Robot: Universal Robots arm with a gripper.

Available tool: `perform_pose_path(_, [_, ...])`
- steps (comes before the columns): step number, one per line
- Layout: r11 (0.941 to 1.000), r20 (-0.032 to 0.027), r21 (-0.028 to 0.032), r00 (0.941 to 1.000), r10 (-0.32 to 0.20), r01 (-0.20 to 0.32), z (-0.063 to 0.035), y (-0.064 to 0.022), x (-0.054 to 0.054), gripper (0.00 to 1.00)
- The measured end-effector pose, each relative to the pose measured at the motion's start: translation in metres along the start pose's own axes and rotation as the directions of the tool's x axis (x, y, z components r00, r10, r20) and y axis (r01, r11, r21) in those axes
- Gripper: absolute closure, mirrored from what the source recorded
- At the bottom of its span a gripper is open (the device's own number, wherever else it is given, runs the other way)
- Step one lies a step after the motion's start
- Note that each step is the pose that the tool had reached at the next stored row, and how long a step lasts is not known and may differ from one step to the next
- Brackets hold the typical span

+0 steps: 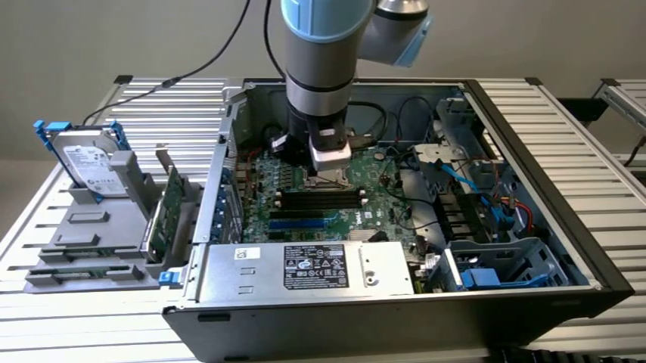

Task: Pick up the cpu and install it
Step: 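Install the first cpu locking lever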

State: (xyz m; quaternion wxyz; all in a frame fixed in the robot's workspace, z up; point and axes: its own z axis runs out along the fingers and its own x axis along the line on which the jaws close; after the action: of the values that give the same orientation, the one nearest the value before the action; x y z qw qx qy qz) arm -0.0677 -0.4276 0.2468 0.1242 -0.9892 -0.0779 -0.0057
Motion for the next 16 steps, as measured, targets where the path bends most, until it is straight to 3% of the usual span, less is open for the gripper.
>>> perform_pose_path(6, [1.0000, 0.0000, 0.0001, 1.0000, 0.000, 0.000, 0.0076, 0.0016, -0.002, 0.89])
perform_pose_path(16, [1.0000, 0.0010, -0.0002, 1.0000, 0.000, 0.000, 0.0120, 0.0019, -0.007, 0.89])
